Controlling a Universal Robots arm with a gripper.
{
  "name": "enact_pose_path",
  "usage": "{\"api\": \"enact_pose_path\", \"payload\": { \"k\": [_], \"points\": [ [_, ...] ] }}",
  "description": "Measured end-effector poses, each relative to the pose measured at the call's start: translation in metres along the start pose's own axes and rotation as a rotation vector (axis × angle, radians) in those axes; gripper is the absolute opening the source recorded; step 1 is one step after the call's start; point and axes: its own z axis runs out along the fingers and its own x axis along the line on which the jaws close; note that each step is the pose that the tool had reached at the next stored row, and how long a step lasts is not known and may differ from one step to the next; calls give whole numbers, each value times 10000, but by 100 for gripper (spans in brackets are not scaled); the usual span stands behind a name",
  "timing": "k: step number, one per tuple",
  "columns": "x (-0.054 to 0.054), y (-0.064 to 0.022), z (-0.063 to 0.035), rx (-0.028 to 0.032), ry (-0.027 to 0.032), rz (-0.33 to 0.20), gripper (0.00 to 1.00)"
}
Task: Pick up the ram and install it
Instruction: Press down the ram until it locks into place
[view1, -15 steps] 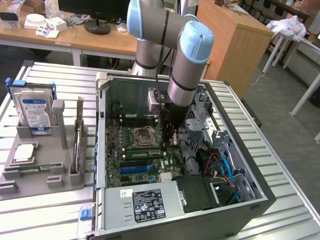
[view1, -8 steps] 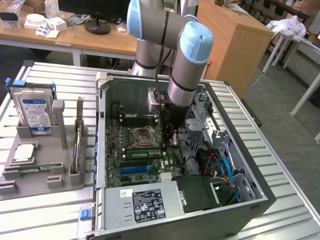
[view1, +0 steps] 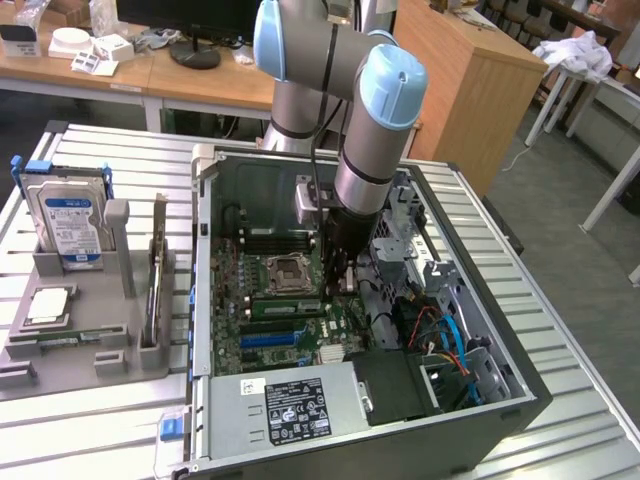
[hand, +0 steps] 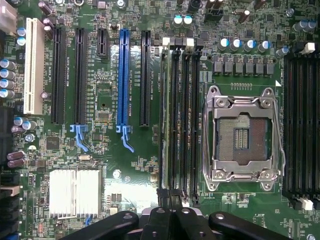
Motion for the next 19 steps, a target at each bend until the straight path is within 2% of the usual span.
{"api": "enact_pose_path", "payload": {
  "k": [7, 16, 19],
  "points": [
    [-3, 0, -16, 3, -12, 0, 11],
    [-11, 7, -266, -1, -1, -1, 11],
    [-13, 8, -317, -1, 0, -1, 11]
  ]
}}
